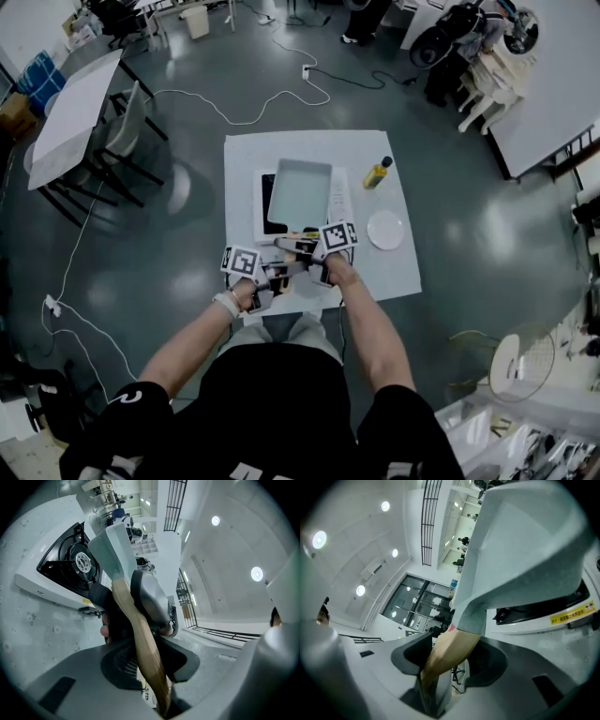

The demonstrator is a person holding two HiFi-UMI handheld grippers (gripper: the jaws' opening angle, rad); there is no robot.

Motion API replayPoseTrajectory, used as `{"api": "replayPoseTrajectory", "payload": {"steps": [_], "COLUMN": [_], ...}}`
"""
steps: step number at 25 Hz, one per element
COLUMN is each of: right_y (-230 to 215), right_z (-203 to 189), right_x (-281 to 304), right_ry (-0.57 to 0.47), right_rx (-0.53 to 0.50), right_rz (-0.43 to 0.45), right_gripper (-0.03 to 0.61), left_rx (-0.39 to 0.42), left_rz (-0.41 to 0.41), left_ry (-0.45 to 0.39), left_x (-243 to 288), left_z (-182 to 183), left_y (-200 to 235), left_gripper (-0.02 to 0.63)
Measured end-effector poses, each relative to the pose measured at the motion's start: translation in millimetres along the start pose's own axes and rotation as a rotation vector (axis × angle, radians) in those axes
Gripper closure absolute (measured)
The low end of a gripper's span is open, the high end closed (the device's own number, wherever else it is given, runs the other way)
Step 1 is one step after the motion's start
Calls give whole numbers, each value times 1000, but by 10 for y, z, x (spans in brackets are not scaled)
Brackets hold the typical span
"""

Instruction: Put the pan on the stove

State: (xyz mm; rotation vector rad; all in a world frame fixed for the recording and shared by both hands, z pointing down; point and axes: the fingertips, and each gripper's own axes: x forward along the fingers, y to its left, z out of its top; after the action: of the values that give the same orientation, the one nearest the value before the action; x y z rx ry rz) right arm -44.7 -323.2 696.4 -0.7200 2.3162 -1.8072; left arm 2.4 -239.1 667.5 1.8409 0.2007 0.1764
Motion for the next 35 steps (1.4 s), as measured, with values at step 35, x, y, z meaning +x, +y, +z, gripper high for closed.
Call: {"api": "replayPoseTrajectory", "payload": {"steps": [35], "right_y": [-866], "right_z": [91], "right_x": [-82], "right_ry": [298], "right_rx": [-3], "right_rz": [71], "right_gripper": [368], "left_rx": [-70], "left_rz": [182], "left_ry": [-269], "left_x": [432], "left_z": [255], "left_y": [906], "left_gripper": [531]}}
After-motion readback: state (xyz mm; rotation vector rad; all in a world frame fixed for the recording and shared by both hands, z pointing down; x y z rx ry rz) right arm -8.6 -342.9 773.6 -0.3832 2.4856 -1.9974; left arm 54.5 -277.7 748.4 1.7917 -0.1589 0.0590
